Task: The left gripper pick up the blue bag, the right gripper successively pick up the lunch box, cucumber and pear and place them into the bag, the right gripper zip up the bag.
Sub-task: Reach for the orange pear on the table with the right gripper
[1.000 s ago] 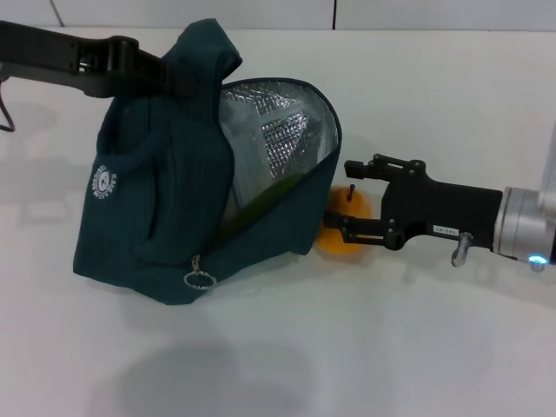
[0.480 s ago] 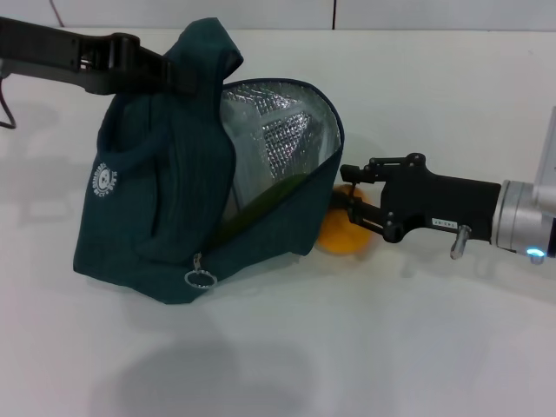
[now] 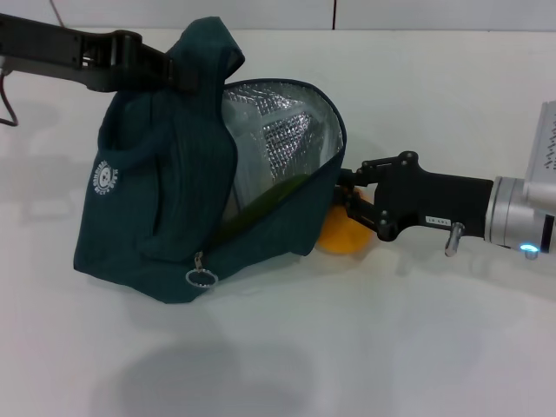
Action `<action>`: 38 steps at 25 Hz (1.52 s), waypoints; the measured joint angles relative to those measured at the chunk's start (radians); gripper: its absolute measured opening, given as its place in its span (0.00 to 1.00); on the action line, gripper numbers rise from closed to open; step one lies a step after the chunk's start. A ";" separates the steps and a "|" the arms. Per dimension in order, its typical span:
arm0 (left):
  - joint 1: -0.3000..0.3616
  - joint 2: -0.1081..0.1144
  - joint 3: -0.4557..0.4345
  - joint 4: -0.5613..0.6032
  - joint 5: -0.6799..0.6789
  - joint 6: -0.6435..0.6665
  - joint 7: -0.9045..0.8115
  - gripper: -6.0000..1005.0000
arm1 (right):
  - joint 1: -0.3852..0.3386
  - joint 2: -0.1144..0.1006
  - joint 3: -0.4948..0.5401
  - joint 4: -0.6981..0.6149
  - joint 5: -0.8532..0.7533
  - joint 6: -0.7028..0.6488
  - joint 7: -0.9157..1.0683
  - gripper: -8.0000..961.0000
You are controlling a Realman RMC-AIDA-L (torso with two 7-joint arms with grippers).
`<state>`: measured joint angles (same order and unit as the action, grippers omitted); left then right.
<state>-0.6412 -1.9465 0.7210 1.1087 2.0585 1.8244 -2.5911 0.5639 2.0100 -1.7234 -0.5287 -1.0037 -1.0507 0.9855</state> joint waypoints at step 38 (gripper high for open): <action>0.009 -0.006 -0.007 -0.003 0.000 -0.001 0.009 0.05 | -0.093 0.005 0.255 0.001 -0.102 -0.234 0.017 0.17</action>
<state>-0.6324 -1.9528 0.7138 1.1059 2.0585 1.8239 -2.5818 0.4714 2.0149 -1.4685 -0.5276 -1.1053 -1.2843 1.0023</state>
